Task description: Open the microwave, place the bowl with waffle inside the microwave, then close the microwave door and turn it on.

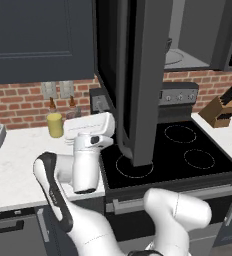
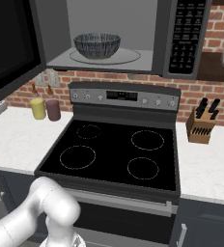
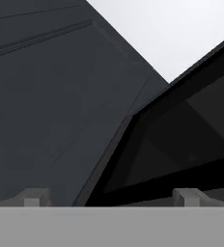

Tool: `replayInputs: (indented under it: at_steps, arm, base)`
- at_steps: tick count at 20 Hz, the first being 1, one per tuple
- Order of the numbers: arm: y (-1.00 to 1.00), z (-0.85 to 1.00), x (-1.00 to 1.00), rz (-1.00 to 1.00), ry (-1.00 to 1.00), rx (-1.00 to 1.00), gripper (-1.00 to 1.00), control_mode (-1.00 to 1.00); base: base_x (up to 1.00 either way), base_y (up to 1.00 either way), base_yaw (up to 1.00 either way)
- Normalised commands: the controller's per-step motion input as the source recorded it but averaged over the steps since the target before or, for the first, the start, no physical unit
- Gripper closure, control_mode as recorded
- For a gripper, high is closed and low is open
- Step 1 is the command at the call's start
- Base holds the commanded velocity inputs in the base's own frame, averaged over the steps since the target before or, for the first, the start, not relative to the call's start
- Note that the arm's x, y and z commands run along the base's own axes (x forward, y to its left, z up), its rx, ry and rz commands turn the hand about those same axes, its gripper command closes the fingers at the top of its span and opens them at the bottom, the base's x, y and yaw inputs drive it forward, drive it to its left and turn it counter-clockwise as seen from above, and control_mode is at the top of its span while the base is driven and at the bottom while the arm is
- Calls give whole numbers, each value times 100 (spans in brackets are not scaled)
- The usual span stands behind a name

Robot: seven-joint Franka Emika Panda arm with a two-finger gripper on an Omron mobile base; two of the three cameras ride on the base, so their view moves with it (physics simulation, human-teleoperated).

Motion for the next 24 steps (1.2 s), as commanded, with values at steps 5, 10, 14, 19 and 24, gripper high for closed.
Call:
replayInputs:
  at_steps: [5,10,14,19,24]
  arm:
    - [1,51,-75,-33,-12,0,-100,-100]
    - [0,49,-72,-39,-3,0,-100,-100]
    - [0,56,-63,-39,-4,0,-100,-100]
    - [0,45,-48,-41,-1,0,-100,-100]
    - [-19,30,-21,-32,0,0,-100,-100]
  base:
    - [0,0,0]
    - [0,0,0]
    - [0,0,0]
    - [0,0,0]
    - [0,0,0]
